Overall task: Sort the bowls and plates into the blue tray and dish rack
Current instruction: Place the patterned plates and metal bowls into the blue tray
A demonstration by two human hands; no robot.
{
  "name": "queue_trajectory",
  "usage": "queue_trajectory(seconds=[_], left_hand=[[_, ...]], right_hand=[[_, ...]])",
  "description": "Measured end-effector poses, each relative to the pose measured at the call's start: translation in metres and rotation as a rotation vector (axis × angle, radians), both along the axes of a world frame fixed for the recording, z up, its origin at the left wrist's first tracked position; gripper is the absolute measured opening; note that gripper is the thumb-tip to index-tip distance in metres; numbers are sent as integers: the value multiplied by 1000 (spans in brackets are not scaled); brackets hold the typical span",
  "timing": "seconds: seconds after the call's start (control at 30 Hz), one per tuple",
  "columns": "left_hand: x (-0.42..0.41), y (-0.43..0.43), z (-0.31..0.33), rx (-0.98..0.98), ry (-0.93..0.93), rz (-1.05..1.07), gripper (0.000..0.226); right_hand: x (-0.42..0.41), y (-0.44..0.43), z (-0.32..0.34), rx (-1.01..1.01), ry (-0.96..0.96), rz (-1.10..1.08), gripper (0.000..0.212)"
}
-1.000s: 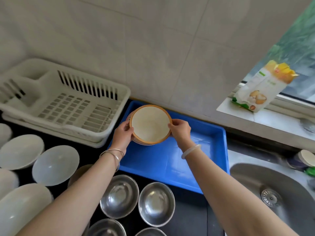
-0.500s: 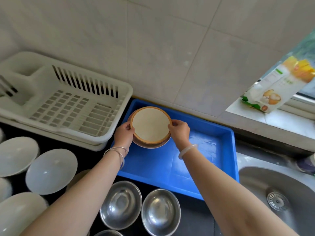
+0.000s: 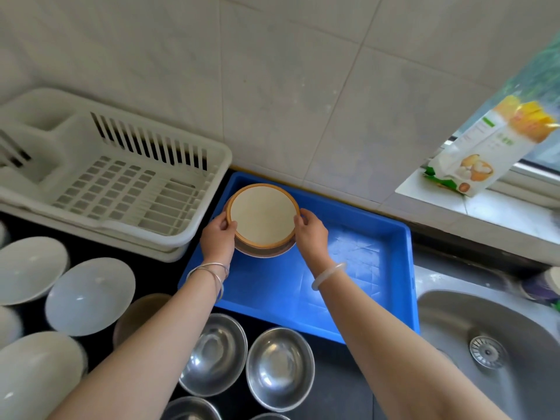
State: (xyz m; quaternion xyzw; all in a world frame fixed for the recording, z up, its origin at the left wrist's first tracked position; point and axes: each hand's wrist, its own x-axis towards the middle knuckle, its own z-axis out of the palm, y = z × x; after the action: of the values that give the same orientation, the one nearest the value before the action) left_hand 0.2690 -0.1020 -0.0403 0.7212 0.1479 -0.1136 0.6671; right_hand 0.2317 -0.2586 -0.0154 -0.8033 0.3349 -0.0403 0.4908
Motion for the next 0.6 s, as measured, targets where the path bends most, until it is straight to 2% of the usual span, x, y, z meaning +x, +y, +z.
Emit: queue_trajectory(seconds=[0.23,0.37,0.5,0.6], left_hand=[[-46,17,16,-6,34,-79,43],[-96,28,29,56,35,-143,33],[-163,43,30,139,72,-232,25],[-210,60,23,215,175,-304,28]], right_hand=[[-40,-3,16,-11,-53,83,33],[-78,-4,30,-58,-34,152,33],[-133,-1,29,26,15,190,32],[-176,1,18,14,104,226,25]])
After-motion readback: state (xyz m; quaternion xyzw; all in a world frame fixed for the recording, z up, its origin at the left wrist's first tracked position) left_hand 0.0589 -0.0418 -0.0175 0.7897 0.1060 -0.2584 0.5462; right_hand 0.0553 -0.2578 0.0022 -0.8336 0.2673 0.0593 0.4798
